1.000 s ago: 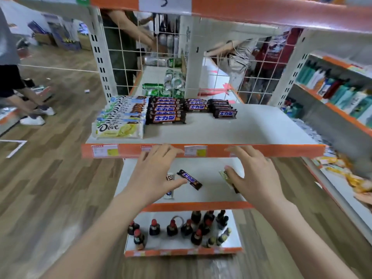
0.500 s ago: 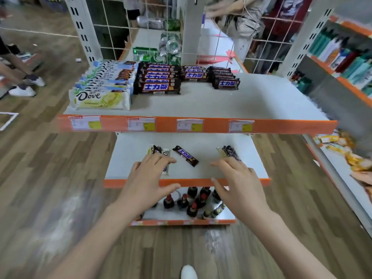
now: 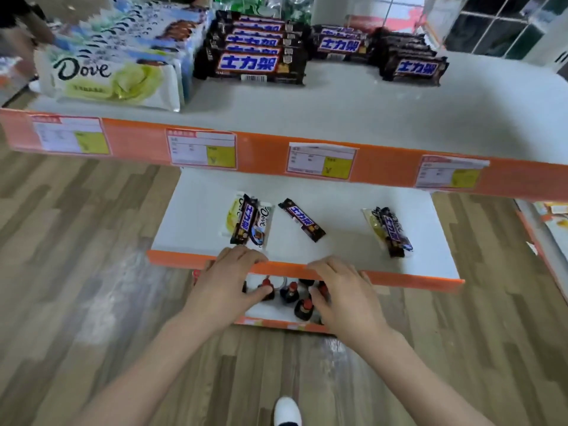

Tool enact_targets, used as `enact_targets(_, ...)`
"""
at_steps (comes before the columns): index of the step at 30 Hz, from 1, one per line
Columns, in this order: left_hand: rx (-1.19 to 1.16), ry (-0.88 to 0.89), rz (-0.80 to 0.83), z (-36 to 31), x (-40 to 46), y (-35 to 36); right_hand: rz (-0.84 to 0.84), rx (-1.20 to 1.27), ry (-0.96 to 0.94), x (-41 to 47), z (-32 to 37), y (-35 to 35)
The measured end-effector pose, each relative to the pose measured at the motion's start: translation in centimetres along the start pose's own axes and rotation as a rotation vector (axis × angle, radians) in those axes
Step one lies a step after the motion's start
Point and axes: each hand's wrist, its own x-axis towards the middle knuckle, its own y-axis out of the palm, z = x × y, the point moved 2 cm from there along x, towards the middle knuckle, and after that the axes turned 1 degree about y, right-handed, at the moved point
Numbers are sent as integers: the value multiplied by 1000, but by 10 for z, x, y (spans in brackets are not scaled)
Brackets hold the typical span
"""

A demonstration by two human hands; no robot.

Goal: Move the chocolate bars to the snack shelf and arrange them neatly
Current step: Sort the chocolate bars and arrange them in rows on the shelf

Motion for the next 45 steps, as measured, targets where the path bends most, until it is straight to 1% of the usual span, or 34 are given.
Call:
enact_targets(3, 1, -19, 78, 19, 25, 27, 35, -33, -8, 26, -19, 32)
enact_targets(6, 91, -69, 175, 43, 51, 53, 43, -109, -11, 54, -38, 63)
enact_targets(9, 145, -83, 198, 64, 79, 71, 23, -156, -36, 83, -52, 90)
enact_targets(13, 105, -46, 130, 79, 110, 90, 25, -216, -55, 123, -72, 114)
enact_targets(15, 131, -45, 53, 86, 121, 100, -7, -206, -31, 142, -77, 121)
enact_targets(17, 110, -82, -33, 88, 130, 107, -44, -195, 7, 157, -78, 123)
enact_targets(20, 108, -132, -96, 85, 134, 118, -48, -195, 38, 170, -82, 130)
enact_targets(24, 93, -147, -122, 74, 130, 128, 27, -166, 44, 171, -85, 140)
enact_targets(28, 13, -144, -148, 59, 127, 134, -21, -217, 39, 165, -86, 136)
enact_targets(31, -26, -169, -150, 47, 125, 141, -28, -248, 1, 159, -94, 129)
enact_targets(35, -110, -189, -81, 29, 127, 153, -11, -295, 0, 151, -113, 123)
enact_targets(37, -193, -202, -12, 20, 131, 158, 3, -320, 40, 146, -124, 120)
enact_targets(39, -255, -179, 39, 16, 134, 160, 4, -286, 89, 143, -136, 117)
enact_targets(41, -186, -105, 9, 17, 138, 156, -34, -233, 104, 141, -144, 113)
enact_targets(43, 43, 8, -35, 26, 145, 150, -54, -216, 93, 142, -148, 113)
enact_targets(45, 231, 105, 40, 36, 154, 145, -26, -195, 96, 145, -151, 115)
